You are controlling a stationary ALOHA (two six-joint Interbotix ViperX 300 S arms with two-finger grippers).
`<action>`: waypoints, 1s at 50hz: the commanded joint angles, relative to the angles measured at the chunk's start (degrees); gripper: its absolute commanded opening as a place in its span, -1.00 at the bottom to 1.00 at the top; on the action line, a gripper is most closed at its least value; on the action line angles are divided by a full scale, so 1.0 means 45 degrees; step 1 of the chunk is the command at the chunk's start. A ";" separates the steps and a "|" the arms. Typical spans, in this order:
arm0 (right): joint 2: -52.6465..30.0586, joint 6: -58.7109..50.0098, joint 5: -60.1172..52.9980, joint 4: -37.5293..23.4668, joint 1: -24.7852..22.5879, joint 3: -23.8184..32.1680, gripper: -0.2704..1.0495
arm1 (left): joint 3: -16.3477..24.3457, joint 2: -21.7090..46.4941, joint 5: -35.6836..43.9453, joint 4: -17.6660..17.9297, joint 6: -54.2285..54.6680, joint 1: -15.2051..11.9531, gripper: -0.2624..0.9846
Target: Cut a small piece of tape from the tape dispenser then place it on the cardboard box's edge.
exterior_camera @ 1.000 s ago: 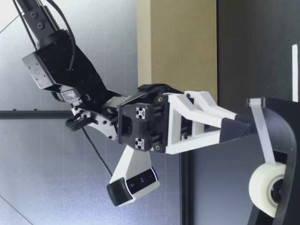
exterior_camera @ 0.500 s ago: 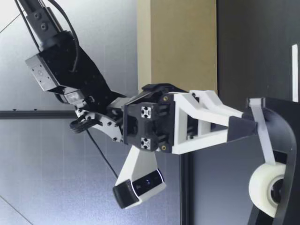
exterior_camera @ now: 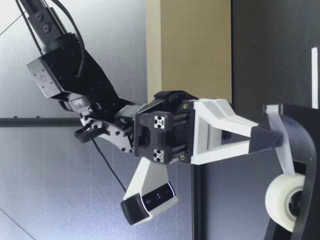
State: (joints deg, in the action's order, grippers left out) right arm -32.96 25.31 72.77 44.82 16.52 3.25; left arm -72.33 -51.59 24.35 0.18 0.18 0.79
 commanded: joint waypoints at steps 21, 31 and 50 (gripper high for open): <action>0.1406 -0.0293 -0.0059 0.0547 -0.0059 0.0195 -0.70 | 0.0215 0.0078 0.0117 0.0000 0.0000 0.0020 -0.78; 0.1758 -0.0254 0.0000 0.0449 -0.0059 -0.0566 -0.70 | 0.0234 0.0078 0.0117 0.0000 0.0020 0.0020 -0.78; 0.2910 -0.0254 -0.0508 0.0430 0.0156 -0.2188 -0.70 | 0.0254 0.0078 0.0117 0.0000 0.0000 0.0039 -0.78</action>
State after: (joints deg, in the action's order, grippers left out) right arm -23.38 24.08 70.75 46.58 16.70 -6.15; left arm -72.33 -51.59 24.35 0.18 0.18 0.88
